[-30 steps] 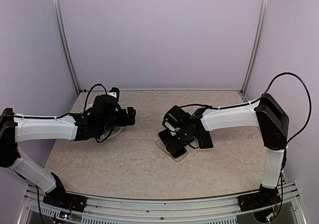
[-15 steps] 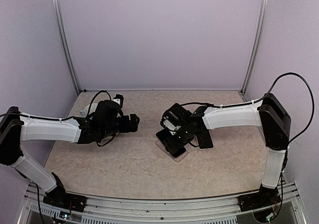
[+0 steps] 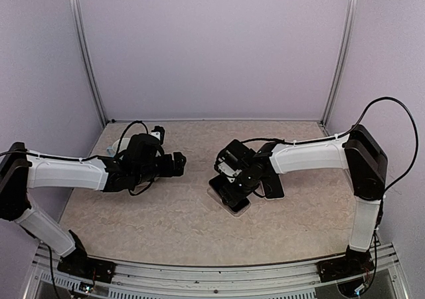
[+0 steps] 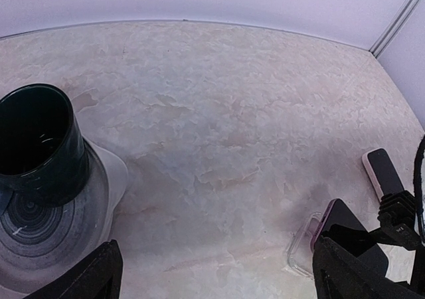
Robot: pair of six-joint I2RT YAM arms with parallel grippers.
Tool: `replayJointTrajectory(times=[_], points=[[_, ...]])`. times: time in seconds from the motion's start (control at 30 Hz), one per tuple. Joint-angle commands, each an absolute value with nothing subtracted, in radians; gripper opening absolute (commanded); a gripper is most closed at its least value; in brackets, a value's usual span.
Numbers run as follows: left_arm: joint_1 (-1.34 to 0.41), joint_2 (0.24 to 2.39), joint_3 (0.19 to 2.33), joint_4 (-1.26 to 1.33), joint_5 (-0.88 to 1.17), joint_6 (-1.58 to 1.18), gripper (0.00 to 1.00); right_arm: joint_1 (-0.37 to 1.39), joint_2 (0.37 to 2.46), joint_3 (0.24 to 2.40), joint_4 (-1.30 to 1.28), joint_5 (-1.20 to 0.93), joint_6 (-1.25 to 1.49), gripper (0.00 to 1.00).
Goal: Put the phone into the phone case
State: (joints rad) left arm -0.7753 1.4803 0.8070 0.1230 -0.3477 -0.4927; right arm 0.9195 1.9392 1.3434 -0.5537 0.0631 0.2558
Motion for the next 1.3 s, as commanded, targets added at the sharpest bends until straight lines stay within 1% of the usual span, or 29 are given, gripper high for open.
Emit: replayJointTrajectory(times=[0.0,0.37,0.53,0.63,0.8,0.87,0.9,0.97,1.07,1.13,1.2,1.23,1.27], points=[[-0.771,1.483,0.816,0.133,-0.353,-0.483,0.98,0.916,1.942,1.333,-0.550,0.037,0.251,0.43],[-0.771,1.491,0.825,0.124,-0.357,-0.480,0.99,0.914,1.981,1.350,-0.570,0.073,0.231,0.46],[-0.772,1.491,0.824,0.126,-0.356,-0.480,0.99,0.915,1.991,1.351,-0.569,0.056,0.232,0.48],[-0.771,1.491,0.823,0.127,-0.356,-0.479,0.99,0.915,1.995,1.354,-0.568,0.061,0.228,0.57],[-0.771,1.487,0.825,0.127,-0.355,-0.477,0.99,0.915,1.997,1.391,-0.589,0.059,0.217,0.81],[-0.772,1.488,0.824,0.126,-0.349,-0.478,0.99,0.916,1.990,1.416,-0.607,0.051,0.211,0.94],[-0.772,1.488,0.825,0.125,-0.345,-0.479,0.99,0.915,1.982,1.432,-0.616,0.042,0.207,0.99],[-0.773,1.491,0.821,0.119,-0.324,-0.483,0.98,0.912,1.955,1.465,-0.626,0.023,0.198,0.99],[-0.791,1.492,0.800,0.118,-0.307,-0.491,0.93,0.873,1.917,1.469,-0.621,-0.117,0.181,0.99],[-0.810,1.482,0.772,0.137,-0.294,-0.495,0.88,0.831,1.921,1.452,-0.613,-0.205,0.174,0.99],[-0.833,1.476,0.744,0.172,-0.255,-0.492,0.79,0.789,1.944,1.437,-0.599,-0.279,0.171,0.98],[-0.849,1.481,0.737,0.187,-0.233,-0.491,0.73,0.766,1.959,1.434,-0.583,-0.337,0.183,0.94],[-0.866,1.490,0.737,0.192,-0.215,-0.488,0.66,0.738,1.970,1.424,-0.558,-0.395,0.202,0.88]])
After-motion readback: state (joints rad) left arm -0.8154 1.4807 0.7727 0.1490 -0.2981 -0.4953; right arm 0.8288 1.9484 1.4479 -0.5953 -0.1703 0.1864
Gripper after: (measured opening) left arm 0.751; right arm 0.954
